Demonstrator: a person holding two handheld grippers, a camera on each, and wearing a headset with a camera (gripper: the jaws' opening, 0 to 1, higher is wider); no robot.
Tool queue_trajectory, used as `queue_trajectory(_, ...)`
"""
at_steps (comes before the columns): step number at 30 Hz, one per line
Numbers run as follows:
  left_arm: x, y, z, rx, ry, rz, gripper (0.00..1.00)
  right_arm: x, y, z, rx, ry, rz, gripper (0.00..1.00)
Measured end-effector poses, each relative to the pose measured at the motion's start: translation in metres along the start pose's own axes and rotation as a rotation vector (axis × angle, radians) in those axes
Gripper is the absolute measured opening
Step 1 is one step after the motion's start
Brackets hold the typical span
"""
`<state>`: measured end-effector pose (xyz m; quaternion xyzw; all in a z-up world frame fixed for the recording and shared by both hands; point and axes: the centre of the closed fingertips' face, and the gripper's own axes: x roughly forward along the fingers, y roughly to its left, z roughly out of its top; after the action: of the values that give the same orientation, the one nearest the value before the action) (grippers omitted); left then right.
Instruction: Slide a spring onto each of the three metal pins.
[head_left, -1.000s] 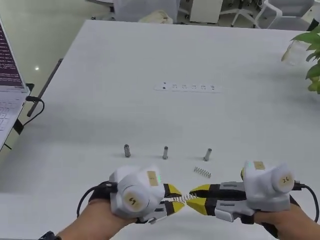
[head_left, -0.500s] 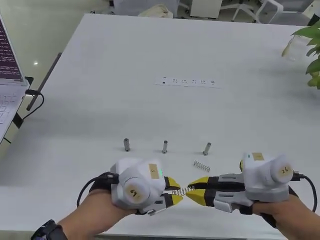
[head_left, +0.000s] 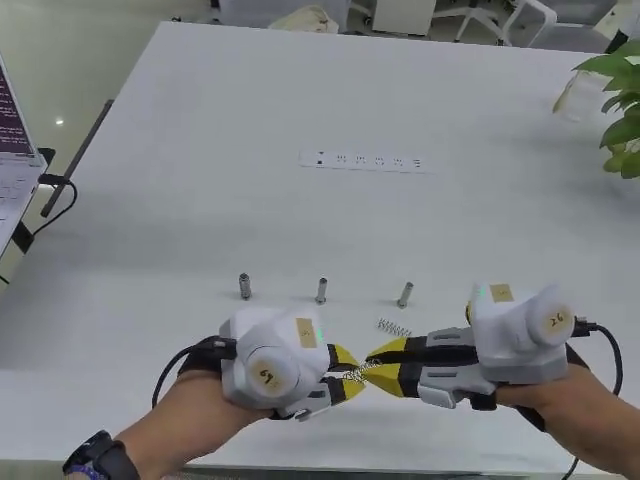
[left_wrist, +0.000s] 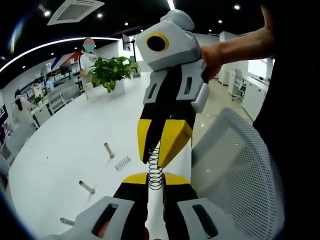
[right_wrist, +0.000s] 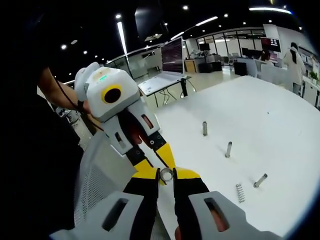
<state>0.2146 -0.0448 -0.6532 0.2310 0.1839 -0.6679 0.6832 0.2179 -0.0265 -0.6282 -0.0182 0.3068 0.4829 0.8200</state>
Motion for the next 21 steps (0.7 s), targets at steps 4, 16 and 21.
queue_trajectory(4,0.002,0.003,0.006,-0.006,-0.020,0.003,0.02,-0.003,-0.001,0.004,-0.032,0.021,-0.006,0.09)
queue_trajectory(16,0.003,0.005,0.021,-0.015,-0.069,-0.008,0.02,-0.016,-0.006,0.002,-0.158,0.128,-0.012,0.12)
queue_trajectory(21,0.004,0.004,0.027,-0.009,-0.082,-0.019,0.02,-0.024,-0.006,0.003,-0.247,0.199,0.011,0.18)
